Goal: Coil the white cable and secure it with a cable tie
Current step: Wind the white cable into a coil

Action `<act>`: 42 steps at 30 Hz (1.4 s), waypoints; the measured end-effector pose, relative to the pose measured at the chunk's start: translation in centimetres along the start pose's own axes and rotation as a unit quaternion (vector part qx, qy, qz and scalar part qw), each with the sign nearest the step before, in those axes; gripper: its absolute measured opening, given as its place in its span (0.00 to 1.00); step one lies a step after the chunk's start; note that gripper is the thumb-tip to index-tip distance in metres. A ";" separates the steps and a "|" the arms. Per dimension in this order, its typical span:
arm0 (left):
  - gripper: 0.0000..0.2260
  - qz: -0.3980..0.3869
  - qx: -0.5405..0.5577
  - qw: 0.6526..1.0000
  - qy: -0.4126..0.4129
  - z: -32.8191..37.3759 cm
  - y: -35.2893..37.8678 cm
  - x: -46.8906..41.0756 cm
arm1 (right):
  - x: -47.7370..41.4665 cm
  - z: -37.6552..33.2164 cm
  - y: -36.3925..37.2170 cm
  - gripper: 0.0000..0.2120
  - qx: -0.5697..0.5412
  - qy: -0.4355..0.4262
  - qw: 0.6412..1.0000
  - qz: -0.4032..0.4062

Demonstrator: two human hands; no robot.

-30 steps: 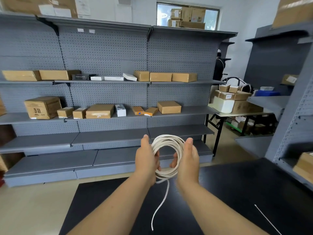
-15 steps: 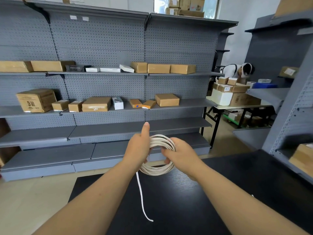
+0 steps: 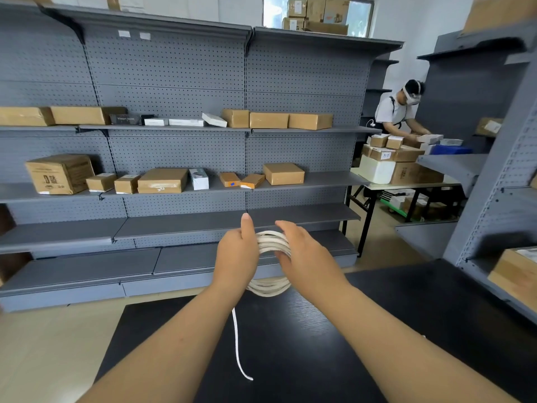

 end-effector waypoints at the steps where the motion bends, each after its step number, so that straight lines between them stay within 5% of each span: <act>1: 0.25 -0.005 -0.005 1.000 0.004 0.1 0.2 0.2 | 0.2 -0.1 -0.1 0.23 0.048 -0.011 0.999 -0.002; 7: 0.25 -0.045 -0.031 0.998 -0.010 0.6 1.0 0.9 | 0.7 0.1 -0.5 0.23 0.222 -0.060 0.973 -0.023; 16: 0.27 -0.135 0.127 0.978 -0.099 -0.5 2.0 1.3 | 1.0 0.5 -1.5 0.12 0.178 -0.018 0.982 -0.059; 20: 0.27 -0.069 0.101 0.992 -0.032 0.0 1.7 2.0 | 1.0 0.9 -1.9 0.03 0.101 0.029 0.994 -0.042; 33: 0.25 0.115 0.150 0.982 0.011 0.3 1.9 3.2 | 0.7 1.4 -2.5 0.02 -0.062 0.040 0.996 0.053; 39: 0.26 0.109 0.069 0.988 0.087 1.5 1.3 2.5 | 0.5 0.8 -3.0 0.21 -0.136 0.029 0.988 0.064; 42: 0.25 0.112 0.044 0.988 0.098 1.7 1.2 2.3 | 0.0 0.4 -2.9 0.17 -0.103 0.011 0.994 0.045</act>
Point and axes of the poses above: each hand's wrist, its own x-axis away from the middle knuckle, its own y-axis out of the palm, z = x × y, the point moved 4 cm from there along -x, towards the middle knuckle, and after that the axes turned 4 degrees about -y, right-handed, at the moved point
